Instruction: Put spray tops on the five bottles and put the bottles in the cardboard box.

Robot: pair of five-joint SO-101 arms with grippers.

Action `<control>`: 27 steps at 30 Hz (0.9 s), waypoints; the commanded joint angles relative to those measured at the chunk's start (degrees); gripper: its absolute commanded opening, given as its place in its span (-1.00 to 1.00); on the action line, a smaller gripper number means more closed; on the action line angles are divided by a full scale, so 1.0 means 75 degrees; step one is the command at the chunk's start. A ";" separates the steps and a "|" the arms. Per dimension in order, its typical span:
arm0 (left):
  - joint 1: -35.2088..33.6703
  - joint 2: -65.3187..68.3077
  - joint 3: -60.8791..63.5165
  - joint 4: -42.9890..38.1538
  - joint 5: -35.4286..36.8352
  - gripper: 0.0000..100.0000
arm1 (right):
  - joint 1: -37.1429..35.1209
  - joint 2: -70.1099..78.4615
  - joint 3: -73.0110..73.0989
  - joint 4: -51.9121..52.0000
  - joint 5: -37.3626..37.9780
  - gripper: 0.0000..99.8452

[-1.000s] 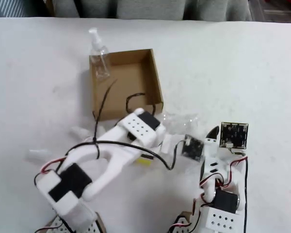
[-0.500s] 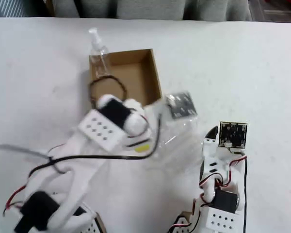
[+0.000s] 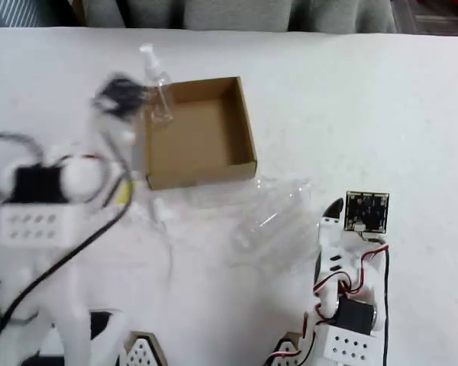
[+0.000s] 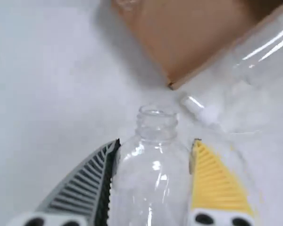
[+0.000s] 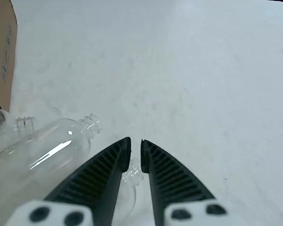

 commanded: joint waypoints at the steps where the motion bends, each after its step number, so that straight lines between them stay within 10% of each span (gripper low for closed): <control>1: -0.2350 -0.1412 0.0176 -0.0141 -0.0012 -0.83 | -0.0697 -0.0076 0.0035 -0.0029 0.0094 -0.97; 7: -0.5538 -0.1729 0.0821 -0.1313 -0.1348 -0.84 | -0.2784 -0.0076 -0.0703 0.0006 0.1102 -0.97; 15: -0.7508 0.0088 0.0727 -0.3071 -0.1536 -0.84 | -0.6804 -0.0064 -0.1254 -0.0170 0.1172 -0.97; 27: -0.8727 0.4788 -0.3223 -0.3106 0.1325 -0.84 | -0.8879 0.3815 -0.2614 -0.2526 0.1102 -0.96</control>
